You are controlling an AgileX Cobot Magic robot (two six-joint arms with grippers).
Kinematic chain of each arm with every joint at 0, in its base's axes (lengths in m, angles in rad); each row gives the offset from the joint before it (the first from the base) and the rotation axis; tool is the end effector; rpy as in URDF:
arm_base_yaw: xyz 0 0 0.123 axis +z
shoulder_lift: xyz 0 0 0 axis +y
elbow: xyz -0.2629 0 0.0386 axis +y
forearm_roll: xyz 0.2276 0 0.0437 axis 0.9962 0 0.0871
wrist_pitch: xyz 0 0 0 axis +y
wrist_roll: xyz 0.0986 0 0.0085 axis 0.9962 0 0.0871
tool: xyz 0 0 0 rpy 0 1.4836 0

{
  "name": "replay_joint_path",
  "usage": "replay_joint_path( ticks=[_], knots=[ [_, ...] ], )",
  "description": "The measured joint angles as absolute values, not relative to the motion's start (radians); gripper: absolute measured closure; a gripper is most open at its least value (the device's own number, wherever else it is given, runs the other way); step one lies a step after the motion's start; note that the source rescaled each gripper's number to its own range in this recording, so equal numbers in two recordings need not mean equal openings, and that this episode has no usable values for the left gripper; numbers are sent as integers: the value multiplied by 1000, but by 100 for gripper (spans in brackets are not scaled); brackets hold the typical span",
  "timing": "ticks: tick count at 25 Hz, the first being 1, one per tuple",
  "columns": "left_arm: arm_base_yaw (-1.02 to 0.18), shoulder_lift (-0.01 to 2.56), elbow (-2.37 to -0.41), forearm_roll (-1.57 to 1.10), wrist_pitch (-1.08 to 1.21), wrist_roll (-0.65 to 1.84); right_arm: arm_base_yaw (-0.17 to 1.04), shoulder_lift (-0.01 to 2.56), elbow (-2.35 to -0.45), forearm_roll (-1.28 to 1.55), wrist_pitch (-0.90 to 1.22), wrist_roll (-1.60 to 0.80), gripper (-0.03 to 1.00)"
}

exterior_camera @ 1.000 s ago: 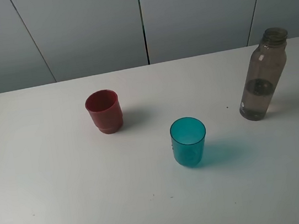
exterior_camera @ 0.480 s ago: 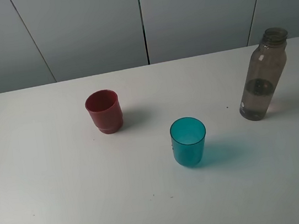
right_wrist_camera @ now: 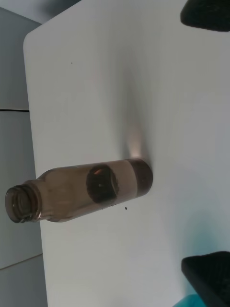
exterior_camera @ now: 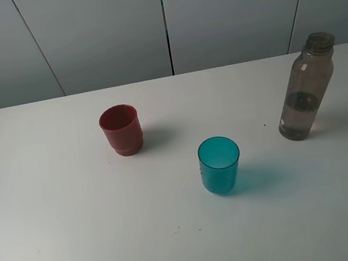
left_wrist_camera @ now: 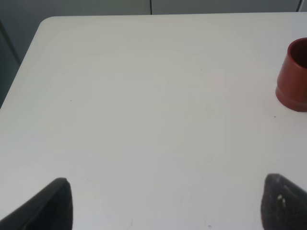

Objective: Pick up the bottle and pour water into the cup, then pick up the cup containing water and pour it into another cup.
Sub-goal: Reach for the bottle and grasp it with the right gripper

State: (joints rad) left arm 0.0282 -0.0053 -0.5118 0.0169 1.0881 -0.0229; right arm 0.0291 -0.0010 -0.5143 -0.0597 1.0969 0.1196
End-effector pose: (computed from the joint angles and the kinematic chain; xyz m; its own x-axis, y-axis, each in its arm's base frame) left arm 0.0006 0.0015 0.2646 -0.4642 -0.0282 -0.8853 -0.0484 0.9988 -0.0064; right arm 0.0007 -0.0052 0.2646 -0.4700 0.0784 -0.8792 0.0613 0.9965 0.0561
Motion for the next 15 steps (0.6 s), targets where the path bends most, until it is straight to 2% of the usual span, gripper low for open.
replay_joint_path(
  ticks=[13, 15],
  knots=[
    [28, -5, -512, 17, 1088, -23, 29, -1, -514, -62, 1097, 120, -3],
    [28, -5, -512, 17, 1088, -23, 29, -1, -514, -62, 1097, 120, 3]
  ],
)
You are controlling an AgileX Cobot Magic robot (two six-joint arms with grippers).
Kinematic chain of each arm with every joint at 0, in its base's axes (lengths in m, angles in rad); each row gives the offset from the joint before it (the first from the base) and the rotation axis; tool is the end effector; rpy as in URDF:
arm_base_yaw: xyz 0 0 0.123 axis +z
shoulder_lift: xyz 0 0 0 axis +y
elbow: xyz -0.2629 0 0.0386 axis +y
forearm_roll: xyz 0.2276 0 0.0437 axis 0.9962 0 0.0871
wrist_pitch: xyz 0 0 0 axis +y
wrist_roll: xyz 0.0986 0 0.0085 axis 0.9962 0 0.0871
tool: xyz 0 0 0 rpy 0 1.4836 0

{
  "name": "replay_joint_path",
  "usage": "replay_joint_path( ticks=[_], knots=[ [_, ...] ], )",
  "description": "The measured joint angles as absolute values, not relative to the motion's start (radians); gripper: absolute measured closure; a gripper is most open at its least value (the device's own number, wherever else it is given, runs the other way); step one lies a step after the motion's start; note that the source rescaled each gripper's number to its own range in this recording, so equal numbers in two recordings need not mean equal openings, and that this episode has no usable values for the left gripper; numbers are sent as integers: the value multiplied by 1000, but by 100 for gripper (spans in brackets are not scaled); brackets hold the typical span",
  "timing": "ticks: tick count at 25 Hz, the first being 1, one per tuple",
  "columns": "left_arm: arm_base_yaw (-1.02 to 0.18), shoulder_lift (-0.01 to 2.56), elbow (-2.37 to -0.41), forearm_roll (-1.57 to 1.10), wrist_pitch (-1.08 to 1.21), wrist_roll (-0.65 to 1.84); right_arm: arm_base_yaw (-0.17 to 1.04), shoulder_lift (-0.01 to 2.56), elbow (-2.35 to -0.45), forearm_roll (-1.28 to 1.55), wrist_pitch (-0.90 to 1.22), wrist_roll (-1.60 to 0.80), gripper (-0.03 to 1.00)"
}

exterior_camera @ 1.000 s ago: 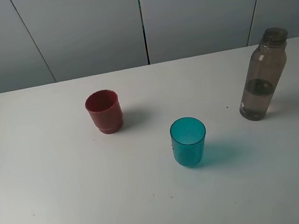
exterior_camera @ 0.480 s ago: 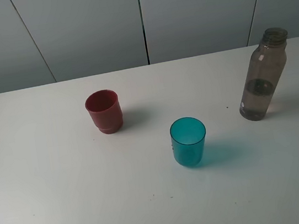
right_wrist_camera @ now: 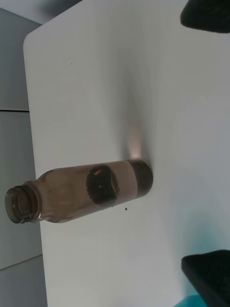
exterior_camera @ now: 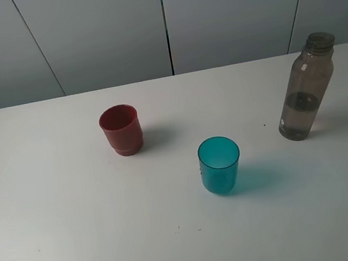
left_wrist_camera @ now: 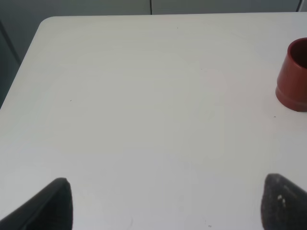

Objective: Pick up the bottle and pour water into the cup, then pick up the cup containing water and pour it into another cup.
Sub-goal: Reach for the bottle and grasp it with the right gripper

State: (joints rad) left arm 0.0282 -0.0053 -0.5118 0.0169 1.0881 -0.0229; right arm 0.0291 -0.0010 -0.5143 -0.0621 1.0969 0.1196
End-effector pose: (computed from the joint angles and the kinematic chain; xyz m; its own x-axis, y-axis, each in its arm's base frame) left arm 0.0006 0.0015 0.2646 -0.4642 -0.0282 -0.8853 -0.0484 0.9988 -0.0064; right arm 0.0007 -0.0055 0.2646 -0.4699 0.0773 -0.8793 0.0626 0.9966 0.0542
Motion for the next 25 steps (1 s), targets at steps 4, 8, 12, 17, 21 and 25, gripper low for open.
replay_joint_path(
  ticks=[4, 8, 12, 17, 21, 25],
  knots=[
    [28, -5, -512, 17, 1088, -23, 29, -1, -514, -62, 1097, 120, 5],
    [28, -5, -512, 17, 1088, -23, 29, -1, -514, -62, 1097, 120, 5],
    [28, -5, -512, 17, 1088, -23, 29, 36, -517, -49, 1092, 104, 6],
    [28, -5, -512, 17, 1088, -23, 29, 237, -587, -35, 1012, 56, 6],
    [28, -5, -512, 17, 1088, -23, 29, 418, -608, -14, 843, 40, 6],
    [28, -5, -512, 17, 1088, -23, 29, 588, -610, 19, 680, 0, 6]
  ],
)
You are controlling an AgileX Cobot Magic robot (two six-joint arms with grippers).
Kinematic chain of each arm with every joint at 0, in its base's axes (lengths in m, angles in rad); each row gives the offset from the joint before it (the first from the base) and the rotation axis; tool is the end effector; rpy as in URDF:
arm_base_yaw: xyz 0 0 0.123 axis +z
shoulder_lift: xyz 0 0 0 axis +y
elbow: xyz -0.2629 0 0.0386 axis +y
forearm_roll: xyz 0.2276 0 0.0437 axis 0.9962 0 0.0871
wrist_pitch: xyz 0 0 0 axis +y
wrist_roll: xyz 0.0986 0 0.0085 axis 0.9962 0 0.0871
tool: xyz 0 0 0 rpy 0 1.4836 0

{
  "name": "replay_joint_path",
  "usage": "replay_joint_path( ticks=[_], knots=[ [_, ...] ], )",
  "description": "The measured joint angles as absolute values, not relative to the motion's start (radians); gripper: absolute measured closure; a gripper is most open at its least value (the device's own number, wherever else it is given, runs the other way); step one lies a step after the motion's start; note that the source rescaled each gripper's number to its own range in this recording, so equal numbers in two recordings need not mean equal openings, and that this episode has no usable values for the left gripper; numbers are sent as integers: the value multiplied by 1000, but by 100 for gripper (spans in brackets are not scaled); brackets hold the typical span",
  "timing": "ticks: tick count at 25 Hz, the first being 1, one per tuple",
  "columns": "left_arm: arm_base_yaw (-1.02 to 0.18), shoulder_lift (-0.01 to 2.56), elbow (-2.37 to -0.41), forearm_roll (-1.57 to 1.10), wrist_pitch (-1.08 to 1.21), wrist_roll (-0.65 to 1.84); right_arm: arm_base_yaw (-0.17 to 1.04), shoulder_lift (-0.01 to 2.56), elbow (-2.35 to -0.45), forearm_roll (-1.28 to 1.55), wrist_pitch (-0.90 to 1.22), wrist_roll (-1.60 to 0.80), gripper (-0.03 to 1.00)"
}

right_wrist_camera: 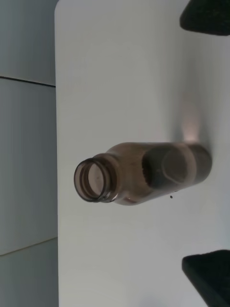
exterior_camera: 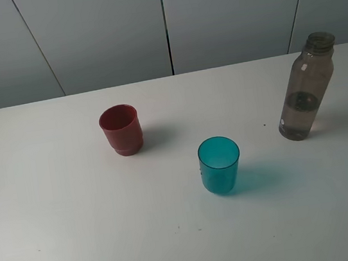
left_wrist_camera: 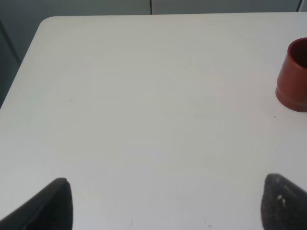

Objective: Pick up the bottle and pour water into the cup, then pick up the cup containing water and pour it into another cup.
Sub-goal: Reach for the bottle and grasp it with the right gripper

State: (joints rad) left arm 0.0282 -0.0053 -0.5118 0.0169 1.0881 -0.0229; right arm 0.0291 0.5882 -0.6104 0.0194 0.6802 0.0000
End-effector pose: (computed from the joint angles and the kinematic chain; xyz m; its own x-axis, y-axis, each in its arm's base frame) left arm 0.0006 0.0015 0.2646 -0.4642 -0.0282 -0.8853 -0.0484 0.9988 -0.0064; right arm 0.1124 0.0045 0.2962 -0.5405 -0.0006 -0.8413 -0.0312 0.9993 0.0193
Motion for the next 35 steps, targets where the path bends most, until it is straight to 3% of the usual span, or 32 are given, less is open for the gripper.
replay_joint_path(
  ticks=[4, 10, 21, 27, 35],
  knots=[
    [28, -5, -512, 17, 1088, -23, 43, 737, -605, 79, 587, -47, 6],
    [28, -5, -512, 17, 1088, -18, 176, 872, -459, 142, 435, -89, 6],
    [28, -5, -512, 17, 1088, -19, 189, 919, -130, 171, -95, -102, 6],
    [28, -5, -512, 17, 1088, -20, 189, 967, -102, 173, -202, -129, 6],
    [28, -5, -512, 17, 1088, -20, 189, 1243, -98, 175, -389, -146, 6]
  ],
)
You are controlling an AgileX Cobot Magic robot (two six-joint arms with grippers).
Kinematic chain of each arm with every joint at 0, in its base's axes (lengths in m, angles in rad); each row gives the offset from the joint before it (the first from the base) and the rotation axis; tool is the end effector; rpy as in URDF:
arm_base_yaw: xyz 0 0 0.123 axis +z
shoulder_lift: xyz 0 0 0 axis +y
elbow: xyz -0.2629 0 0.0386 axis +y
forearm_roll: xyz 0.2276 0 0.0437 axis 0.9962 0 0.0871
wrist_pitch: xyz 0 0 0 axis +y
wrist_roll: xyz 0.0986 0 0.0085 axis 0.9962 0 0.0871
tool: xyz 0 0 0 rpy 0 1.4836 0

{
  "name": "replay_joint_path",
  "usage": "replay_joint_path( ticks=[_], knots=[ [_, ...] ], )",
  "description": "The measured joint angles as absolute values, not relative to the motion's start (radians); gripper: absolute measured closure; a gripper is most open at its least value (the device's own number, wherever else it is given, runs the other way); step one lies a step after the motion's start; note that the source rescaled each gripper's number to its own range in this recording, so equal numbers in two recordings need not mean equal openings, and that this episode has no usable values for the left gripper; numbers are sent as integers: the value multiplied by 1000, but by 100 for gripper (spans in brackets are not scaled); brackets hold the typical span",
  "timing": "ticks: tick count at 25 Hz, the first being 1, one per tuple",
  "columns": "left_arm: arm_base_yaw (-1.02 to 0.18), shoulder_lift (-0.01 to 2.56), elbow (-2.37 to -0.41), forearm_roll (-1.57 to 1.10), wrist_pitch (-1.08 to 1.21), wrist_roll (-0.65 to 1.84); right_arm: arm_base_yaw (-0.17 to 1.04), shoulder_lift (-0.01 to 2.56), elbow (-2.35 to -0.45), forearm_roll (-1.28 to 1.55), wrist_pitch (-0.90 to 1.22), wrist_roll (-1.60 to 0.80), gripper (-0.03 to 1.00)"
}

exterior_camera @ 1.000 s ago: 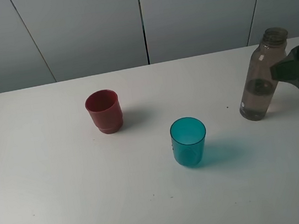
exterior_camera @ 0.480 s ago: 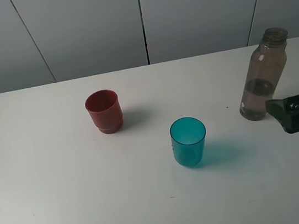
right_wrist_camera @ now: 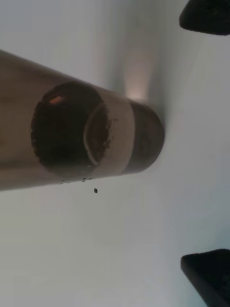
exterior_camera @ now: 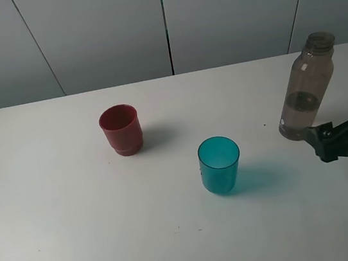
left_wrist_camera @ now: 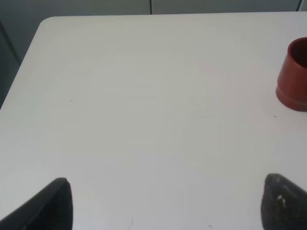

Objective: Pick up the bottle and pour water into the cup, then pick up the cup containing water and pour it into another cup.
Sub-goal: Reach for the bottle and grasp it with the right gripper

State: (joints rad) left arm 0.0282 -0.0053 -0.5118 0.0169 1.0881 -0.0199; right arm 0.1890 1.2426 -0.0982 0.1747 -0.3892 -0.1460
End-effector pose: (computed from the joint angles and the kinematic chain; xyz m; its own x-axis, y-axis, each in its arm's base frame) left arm 0.0006 0.0015 0.2646 -0.4644 -0.0252 -0.8853 -0.0470 0.9989 -0.0037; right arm 0.1612 0.0242 0.1335 -0.6146 -0.1014 -0.7823 -0.1271 0.9915 -0.0287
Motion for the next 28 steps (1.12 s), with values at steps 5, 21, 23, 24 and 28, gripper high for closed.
replay_joint_path(
  ticks=[5, 21, 23, 24, 28],
  knots=[
    [28, -5, -512, 17, 1088, -20, 189, 1422, -98, 182, -570, -98, 6],
    [28, -5, -512, 17, 1088, -20, 189, 1626, -161, 185, -773, -60, 6],
    [28, -5, -512, 17, 1088, -20, 189, 1641, -170, 176, -780, -54, 6],
    [28, -5, -512, 17, 1088, -20, 189, 1653, -170, 176, -786, -53, 6],
    [28, -5, -512, 17, 1088, -20, 189, 1695, -170, 174, -825, -41, 6]
  ],
)
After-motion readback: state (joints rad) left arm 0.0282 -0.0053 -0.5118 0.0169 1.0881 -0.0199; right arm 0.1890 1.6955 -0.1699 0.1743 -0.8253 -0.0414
